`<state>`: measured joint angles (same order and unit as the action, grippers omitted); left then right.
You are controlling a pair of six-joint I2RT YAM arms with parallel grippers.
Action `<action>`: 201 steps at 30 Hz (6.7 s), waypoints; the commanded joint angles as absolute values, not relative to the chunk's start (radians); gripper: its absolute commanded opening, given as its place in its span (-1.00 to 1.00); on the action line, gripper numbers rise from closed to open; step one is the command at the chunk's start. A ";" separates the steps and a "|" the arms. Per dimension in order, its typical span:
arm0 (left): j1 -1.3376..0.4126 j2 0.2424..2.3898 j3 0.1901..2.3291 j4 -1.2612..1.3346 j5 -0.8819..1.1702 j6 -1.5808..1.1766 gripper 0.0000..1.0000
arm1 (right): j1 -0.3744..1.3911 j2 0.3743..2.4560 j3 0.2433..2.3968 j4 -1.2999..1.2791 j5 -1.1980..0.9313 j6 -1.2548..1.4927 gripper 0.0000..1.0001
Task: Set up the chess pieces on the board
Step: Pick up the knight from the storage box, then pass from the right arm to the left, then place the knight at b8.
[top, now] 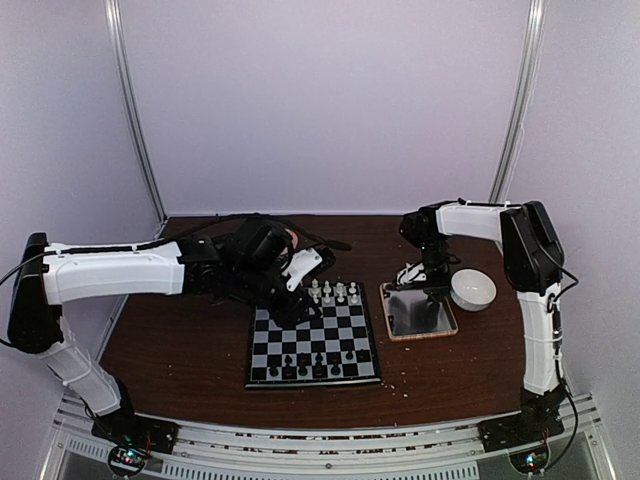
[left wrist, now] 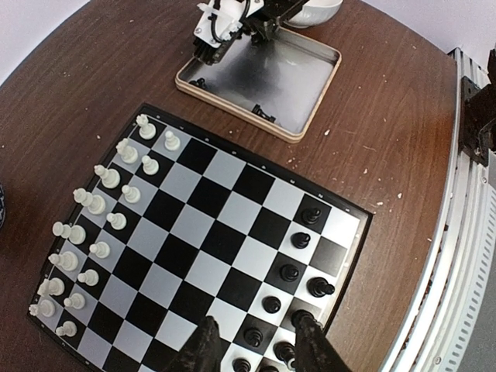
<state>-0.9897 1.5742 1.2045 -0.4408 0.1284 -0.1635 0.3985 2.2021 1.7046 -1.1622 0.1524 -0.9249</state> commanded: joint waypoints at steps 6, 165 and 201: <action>-0.983 1.547 1.194 -0.403 0.135 -0.158 -0.33 | 0.388 2.213 1.712 -1.200 0.127 -0.907 -0.68; -1.183 2.158 1.825 -0.934 0.211 0.502 -1.00 | 0.307 1.606 1.238 -0.801 -0.337 -0.515 0.99; -1.176 2.226 1.840 -0.948 0.180 0.488 -1.00 | 0.307 1.639 1.249 -0.825 -0.347 -0.523 0.99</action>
<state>-1.1782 2.2154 1.8233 -0.9451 0.1860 0.4889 0.3088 1.6295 1.2346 -0.8165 -0.3382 -0.5179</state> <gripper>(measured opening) 0.034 0.995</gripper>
